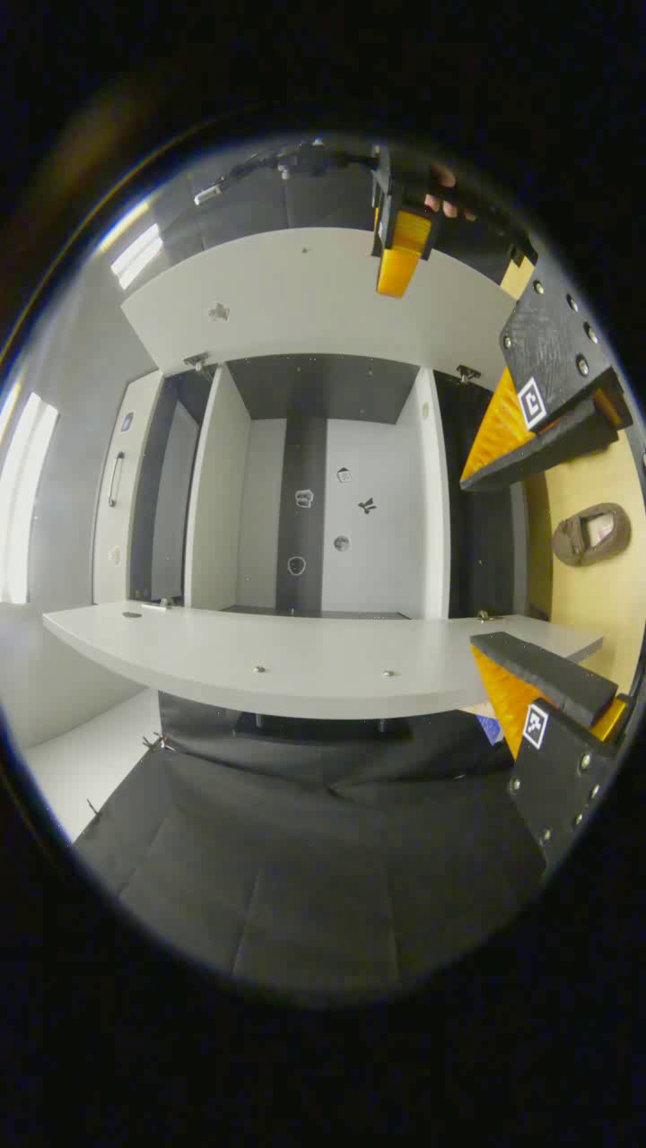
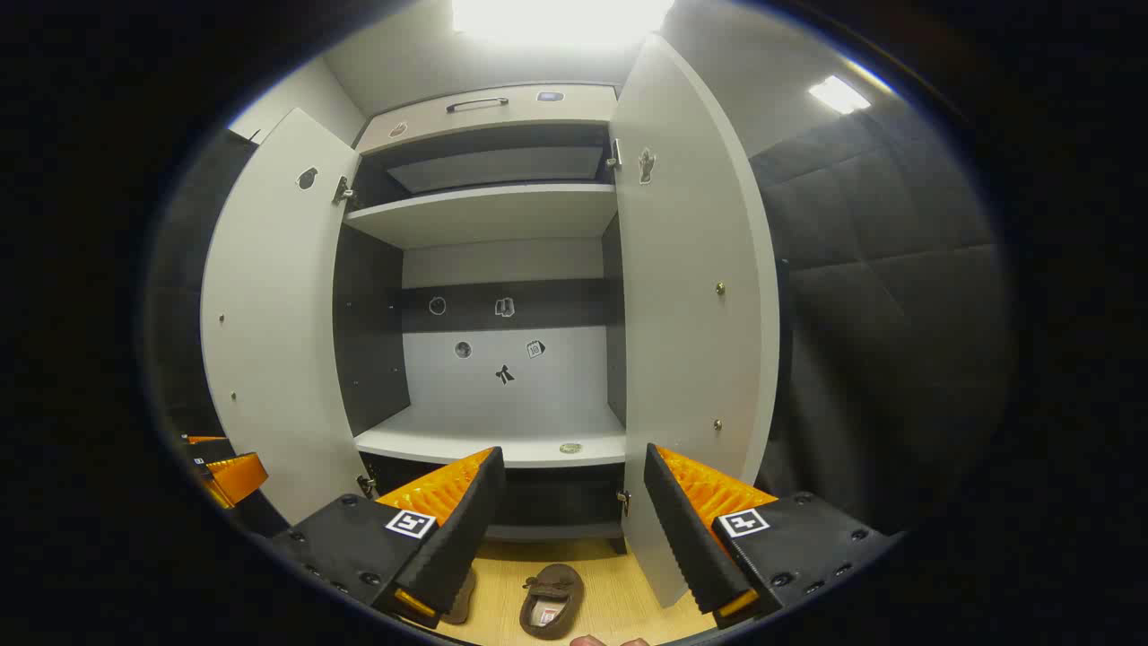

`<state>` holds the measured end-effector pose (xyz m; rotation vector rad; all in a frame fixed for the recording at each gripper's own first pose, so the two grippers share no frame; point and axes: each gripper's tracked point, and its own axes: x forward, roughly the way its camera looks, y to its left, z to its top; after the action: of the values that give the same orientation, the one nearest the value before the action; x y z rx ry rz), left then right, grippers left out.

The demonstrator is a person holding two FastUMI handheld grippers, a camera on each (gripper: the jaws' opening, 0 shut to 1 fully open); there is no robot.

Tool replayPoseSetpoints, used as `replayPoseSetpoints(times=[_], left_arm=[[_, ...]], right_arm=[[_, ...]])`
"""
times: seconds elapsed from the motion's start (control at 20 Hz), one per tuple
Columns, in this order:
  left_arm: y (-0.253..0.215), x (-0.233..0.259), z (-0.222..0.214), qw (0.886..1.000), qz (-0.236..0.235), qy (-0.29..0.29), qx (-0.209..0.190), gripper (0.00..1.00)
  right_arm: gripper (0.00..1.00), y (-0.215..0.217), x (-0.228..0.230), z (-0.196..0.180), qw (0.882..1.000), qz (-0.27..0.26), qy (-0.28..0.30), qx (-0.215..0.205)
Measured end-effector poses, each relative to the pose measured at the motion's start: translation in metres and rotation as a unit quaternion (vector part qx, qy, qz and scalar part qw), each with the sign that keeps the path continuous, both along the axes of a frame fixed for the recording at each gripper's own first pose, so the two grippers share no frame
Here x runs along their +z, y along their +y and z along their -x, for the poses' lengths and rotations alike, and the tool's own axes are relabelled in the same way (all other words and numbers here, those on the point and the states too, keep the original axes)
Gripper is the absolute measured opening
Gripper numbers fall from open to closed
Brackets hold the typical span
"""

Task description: Grab one shoe with the right hand and put it into the shoe cabinet, grab the other shoe with the left hand and put it into the shoe cabinet; then close the right door with the right hand and the left door with the left hand.

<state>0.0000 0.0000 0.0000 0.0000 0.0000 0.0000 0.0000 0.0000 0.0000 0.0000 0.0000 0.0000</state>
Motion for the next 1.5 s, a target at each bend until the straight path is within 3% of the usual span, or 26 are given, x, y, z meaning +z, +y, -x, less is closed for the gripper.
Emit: replayPoseSetpoints(times=[0.35,0.4,0.45,1.0,1.25,1.5], left_arm=[[0.002,-0.002,0.001,1.000,0.001,-0.001,0.011,1.00],[0.002,-0.002,0.001,1.000,0.002,0.000,0.012,0.94],[0.002,-0.003,0.001,1.000,0.002,0.000,0.014,1.00],[0.000,-0.016,0.000,1.000,0.011,0.015,0.008,1.00],[-0.003,-0.023,0.000,1.000,0.005,0.020,0.002,1.00],[-0.004,-0.034,-0.001,1.000,0.009,0.029,-0.006,1.00]], right_arm=[[0.98,0.004,-0.003,-0.008,1.000,-0.011,0.005,0.009],[0.98,0.004,-0.004,-0.008,1.000,-0.012,0.006,0.009],[0.98,0.004,-0.005,-0.009,1.000,-0.011,0.008,0.010],[0.99,0.007,-0.031,-0.024,0.998,0.014,0.048,0.028],[0.99,0.019,-0.052,-0.042,0.995,0.010,0.087,0.047],[0.98,0.028,-0.103,-0.055,0.986,0.023,0.155,0.057]])
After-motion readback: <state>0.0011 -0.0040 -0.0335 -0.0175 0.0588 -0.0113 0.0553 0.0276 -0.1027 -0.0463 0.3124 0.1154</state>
